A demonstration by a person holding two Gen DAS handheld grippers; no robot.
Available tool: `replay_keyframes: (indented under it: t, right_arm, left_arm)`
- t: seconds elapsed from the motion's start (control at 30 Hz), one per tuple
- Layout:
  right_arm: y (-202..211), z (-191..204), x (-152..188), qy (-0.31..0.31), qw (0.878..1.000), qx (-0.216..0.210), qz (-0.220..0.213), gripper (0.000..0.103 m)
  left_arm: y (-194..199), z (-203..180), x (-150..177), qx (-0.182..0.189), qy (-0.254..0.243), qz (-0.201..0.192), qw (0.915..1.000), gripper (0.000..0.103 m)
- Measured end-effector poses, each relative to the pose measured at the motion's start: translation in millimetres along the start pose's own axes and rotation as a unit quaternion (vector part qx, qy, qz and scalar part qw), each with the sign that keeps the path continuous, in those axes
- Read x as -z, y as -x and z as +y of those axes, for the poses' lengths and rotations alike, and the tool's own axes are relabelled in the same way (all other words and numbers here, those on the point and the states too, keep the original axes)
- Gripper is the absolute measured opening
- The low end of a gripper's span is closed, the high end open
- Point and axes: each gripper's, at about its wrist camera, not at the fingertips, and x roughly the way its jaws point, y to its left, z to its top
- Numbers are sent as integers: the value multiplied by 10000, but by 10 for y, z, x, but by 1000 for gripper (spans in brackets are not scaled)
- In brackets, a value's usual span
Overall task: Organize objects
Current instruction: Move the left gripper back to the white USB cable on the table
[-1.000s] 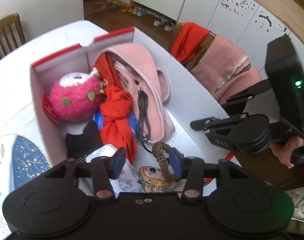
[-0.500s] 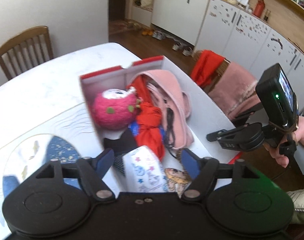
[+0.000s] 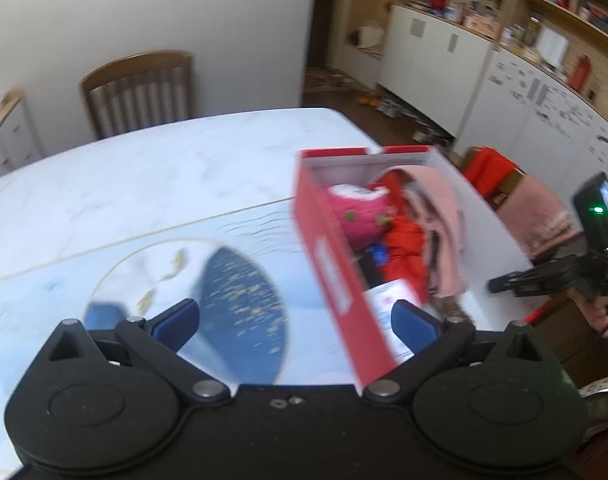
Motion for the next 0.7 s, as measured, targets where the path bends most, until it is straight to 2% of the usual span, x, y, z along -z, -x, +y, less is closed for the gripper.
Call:
replay_keyframes:
  t: [0.17, 0.37, 0.53, 0.7]
  right_arm:
    - [9, 12, 0, 1, 10000, 38, 2, 6]
    - [10, 32, 8, -5, 10000, 94, 20, 6]
    - [11, 49, 14, 16, 9999, 141, 35, 6]
    - [-7, 65, 16, 54, 9998, 185, 67, 6]
  left_arm:
    - [14, 374, 221, -288, 417, 117, 9986, 102]
    - [-76, 684, 581, -546, 858, 466, 9937, 102]
    - [-230, 744, 866, -558, 1104, 786, 9892, 101]
    - [-396, 663, 1063, -609, 1111, 1043, 9864, 97]
